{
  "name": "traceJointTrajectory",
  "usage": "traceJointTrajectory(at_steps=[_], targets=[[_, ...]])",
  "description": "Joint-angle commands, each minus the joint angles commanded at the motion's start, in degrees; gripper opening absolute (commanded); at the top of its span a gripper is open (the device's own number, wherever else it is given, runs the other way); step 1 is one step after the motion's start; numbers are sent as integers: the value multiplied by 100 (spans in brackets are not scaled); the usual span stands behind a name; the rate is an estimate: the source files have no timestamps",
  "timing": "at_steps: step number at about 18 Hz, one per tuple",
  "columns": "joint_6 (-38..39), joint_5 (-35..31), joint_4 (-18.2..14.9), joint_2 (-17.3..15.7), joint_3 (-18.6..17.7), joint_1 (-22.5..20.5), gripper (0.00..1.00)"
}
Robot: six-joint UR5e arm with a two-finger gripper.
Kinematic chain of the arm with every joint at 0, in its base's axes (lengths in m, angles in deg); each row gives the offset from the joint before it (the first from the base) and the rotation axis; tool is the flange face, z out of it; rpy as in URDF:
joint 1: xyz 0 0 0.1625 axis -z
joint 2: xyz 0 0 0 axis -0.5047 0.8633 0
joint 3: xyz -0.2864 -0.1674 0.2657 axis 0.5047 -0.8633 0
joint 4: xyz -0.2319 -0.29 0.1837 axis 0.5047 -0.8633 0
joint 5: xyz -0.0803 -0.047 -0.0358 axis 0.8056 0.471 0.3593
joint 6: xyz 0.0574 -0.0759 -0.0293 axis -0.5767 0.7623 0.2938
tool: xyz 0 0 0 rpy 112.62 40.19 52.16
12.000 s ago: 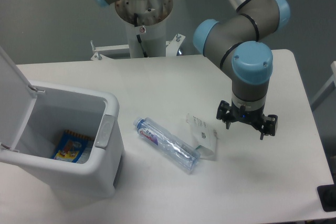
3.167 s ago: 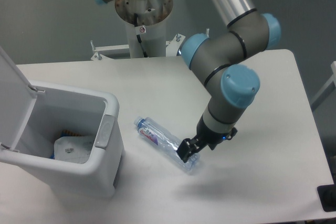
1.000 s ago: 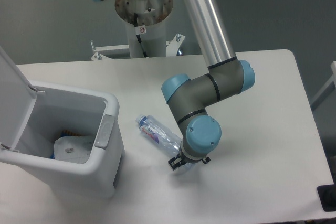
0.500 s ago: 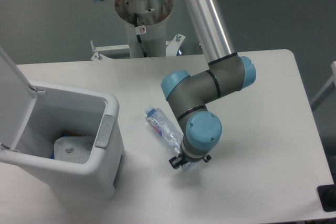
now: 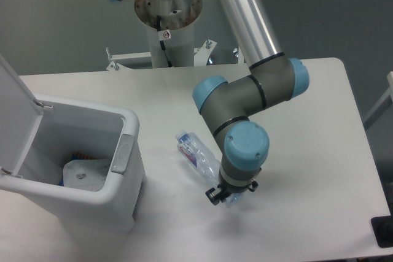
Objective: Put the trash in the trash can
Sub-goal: 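Reposition the gripper along the bottle toward its bottom end, then close the gripper on the bottle's bottom end and lift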
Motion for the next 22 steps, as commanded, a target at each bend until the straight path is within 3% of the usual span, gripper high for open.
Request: traceJointTrajectory(at_steps=[6,12,17,22], targets=[[18,720,616,-220,228,-298,58],[-18,1503,818,-237,747,-519,58],[-26,2057,1170,-492,783,-580,58],[-18,2478,1179,-790,906,-528,58]])
